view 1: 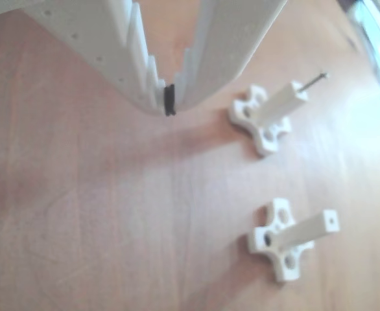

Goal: Grab the screw and set it in the hole.

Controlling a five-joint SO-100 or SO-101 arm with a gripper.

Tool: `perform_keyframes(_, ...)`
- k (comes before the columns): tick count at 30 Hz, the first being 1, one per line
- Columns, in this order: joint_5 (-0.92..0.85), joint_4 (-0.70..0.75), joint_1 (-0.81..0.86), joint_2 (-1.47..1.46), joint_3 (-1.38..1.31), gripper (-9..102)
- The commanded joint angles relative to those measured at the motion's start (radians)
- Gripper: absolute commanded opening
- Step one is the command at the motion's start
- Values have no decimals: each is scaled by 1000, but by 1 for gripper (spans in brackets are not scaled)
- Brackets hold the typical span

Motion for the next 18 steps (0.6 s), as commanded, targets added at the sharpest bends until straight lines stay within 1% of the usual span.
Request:
perform_keyframes(1,8,46,12,66,-5,-4)
perform_keyframes(3,6,72,20,123,6,-4)
perform_keyframes(18,3,87,41,127,6,-4)
